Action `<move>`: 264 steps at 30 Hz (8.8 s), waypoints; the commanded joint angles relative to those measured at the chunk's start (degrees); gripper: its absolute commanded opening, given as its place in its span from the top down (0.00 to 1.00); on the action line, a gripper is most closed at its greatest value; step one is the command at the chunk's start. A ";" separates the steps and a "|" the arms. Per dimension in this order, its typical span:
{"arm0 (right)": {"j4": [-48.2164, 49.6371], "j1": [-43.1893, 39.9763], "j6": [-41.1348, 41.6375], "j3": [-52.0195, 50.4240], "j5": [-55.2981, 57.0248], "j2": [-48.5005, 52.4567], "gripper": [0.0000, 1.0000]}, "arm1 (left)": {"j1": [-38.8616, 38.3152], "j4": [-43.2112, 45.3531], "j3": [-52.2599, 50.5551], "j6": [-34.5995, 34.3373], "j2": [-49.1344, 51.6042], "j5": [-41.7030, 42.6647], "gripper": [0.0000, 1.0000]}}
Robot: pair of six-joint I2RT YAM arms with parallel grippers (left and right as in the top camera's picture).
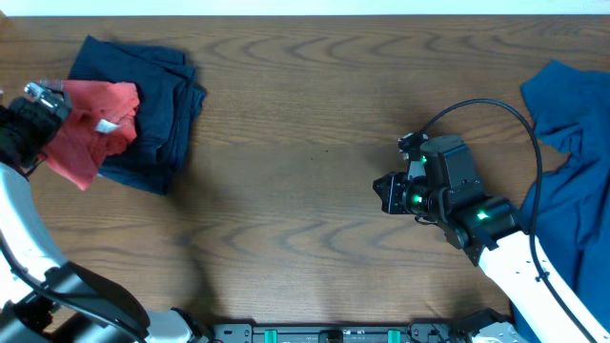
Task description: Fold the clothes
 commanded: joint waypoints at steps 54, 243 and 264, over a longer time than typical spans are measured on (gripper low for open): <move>-0.63 -0.68 -1.03 0.07 0.48 0.07 0.91 | -15.98 13.60 1.33 -6.88 12.11 2.23 0.02; 0.68 -0.68 -9.40 0.04 -1.16 0.07 0.48 | -15.74 -38.86 25.75 12.90 11.30 1.97 0.02; 0.48 -0.66 -9.38 0.04 -1.14 0.07 0.47 | -22.99 -30.86 24.44 10.97 14.93 -21.55 0.28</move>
